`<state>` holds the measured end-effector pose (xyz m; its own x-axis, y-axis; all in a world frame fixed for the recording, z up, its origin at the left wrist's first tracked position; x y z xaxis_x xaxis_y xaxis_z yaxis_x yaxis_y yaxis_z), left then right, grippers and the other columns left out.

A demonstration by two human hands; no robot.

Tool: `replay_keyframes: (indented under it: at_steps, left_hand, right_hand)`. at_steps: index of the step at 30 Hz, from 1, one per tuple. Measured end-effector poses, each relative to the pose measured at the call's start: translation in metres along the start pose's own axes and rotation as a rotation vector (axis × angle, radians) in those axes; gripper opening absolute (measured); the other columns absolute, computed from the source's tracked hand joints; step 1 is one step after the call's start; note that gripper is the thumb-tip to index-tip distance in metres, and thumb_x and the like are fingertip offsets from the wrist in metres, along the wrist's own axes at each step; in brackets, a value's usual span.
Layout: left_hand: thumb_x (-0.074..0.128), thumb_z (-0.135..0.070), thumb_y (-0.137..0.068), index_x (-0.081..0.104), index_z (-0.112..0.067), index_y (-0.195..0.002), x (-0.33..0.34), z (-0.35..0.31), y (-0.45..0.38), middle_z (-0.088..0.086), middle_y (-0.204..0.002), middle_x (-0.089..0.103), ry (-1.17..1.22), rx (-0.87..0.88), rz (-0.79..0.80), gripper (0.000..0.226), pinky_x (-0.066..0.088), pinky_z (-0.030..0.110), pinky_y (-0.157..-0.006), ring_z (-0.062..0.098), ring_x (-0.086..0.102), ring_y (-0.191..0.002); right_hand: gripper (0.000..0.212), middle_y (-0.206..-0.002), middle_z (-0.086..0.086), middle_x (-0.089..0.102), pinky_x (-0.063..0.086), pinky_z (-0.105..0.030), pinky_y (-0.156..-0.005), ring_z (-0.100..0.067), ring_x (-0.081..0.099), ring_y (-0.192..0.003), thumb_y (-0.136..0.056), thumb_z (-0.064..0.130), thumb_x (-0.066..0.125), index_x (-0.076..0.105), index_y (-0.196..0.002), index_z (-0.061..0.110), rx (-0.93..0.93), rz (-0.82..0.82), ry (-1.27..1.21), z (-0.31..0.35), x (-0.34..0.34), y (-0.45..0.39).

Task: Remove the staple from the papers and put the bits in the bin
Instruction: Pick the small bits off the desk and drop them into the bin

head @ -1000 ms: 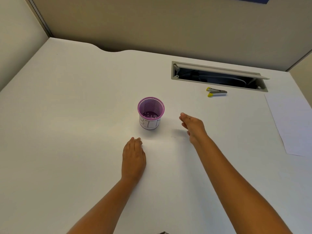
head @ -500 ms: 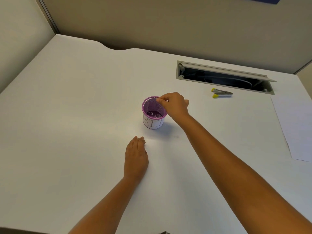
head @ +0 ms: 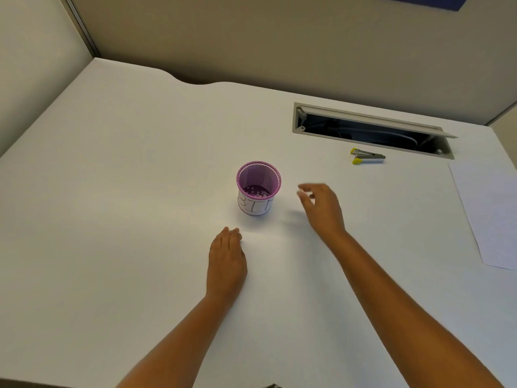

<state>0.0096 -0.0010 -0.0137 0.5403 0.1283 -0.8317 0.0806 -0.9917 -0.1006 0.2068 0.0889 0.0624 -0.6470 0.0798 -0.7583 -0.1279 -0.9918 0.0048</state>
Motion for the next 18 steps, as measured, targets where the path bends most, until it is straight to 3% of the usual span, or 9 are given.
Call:
replay_keyframes:
  at_steps: [3, 6, 8, 10, 14, 18]
  left_hand:
    - [0.027, -0.012, -0.083, 0.058, 0.003, -0.108, -0.001, -0.001, 0.0, 0.021, -0.109, 0.064, 0.004, 0.0, 0.0, 0.042, 0.043, 0.05, -0.094, 0.039, 0.057, -0.109]
    - [0.027, -0.012, -0.083, 0.058, 0.003, -0.108, 0.0, 0.0, 0.001, 0.021, -0.112, 0.063, 0.011, 0.001, 0.004, 0.043, 0.041, 0.05, -0.095, 0.04, 0.056, -0.111]
    - [0.026, -0.013, -0.083, 0.057, 0.003, -0.109, 0.001, 0.0, 0.001, 0.02, -0.114, 0.063, 0.011, -0.001, 0.016, 0.044, 0.04, 0.049, -0.097, 0.039, 0.055, -0.113]
    - [0.025, -0.014, -0.084, 0.057, 0.003, -0.11, 0.002, 0.001, 0.001, 0.02, -0.114, 0.063, 0.013, -0.003, 0.021, 0.045, 0.039, 0.048, -0.098, 0.038, 0.054, -0.114]
    - [0.023, -0.017, -0.084, 0.057, 0.004, -0.111, 0.001, 0.001, 0.001, 0.021, -0.115, 0.062, 0.036, -0.02, 0.025, 0.048, 0.034, 0.047, -0.101, 0.039, 0.052, -0.116]
    - [0.023, -0.017, -0.084, 0.057, 0.004, -0.112, 0.002, 0.0, 0.0, 0.022, -0.116, 0.062, 0.039, -0.023, 0.036, 0.048, 0.035, 0.049, -0.1, 0.04, 0.053, -0.116]
  right_hand:
    - [0.047, -0.147, -0.01, 0.037, 0.023, -0.038, -0.113, -0.028, 0.031, -0.137, -0.095, 0.036, 0.043, 0.043, -0.136, 0.012, 0.085, 0.106, 0.265, -0.043, 0.017, 0.039]
    - [0.073, -0.159, -0.008, -0.001, -0.002, -0.044, -0.118, -0.026, -0.004, -0.146, -0.093, 0.057, 0.022, 0.008, -0.148, 0.011, 0.202, 0.247, 0.45, -0.068, 0.038, 0.077]
    - [0.097, -0.158, -0.008, -0.011, -0.009, -0.047, -0.115, -0.027, -0.013, -0.145, -0.075, 0.076, -0.008, -0.004, -0.148, 0.011, 0.2, 0.246, 0.482, -0.068, 0.049, 0.092]
    - [0.117, -0.157, -0.008, -0.013, -0.011, -0.049, -0.114, -0.028, -0.015, -0.145, -0.054, 0.077, -0.034, -0.007, -0.147, 0.011, 0.186, 0.222, 0.487, -0.066, 0.059, 0.095]
    - [0.115, -0.158, -0.005, -0.012, -0.011, -0.052, -0.113, -0.027, -0.014, -0.145, -0.053, 0.072, -0.039, -0.006, -0.148, 0.015, 0.161, 0.199, 0.518, -0.058, 0.069, 0.088]
    - [0.091, -0.159, 0.002, -0.007, -0.01, -0.052, -0.113, -0.024, -0.01, -0.146, -0.073, 0.065, -0.02, 0.001, -0.148, 0.02, 0.087, 0.197, 0.517, -0.048, 0.071, 0.083]
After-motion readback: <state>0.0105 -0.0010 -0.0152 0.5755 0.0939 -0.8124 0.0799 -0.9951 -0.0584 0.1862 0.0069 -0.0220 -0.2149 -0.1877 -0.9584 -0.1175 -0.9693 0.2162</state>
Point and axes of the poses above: each hand's wrist, its own y-axis away from the middle knuckle, its own x-axis out of the palm, z = x × y, the point moved 5 cm from there along -y, towards the middle knuckle
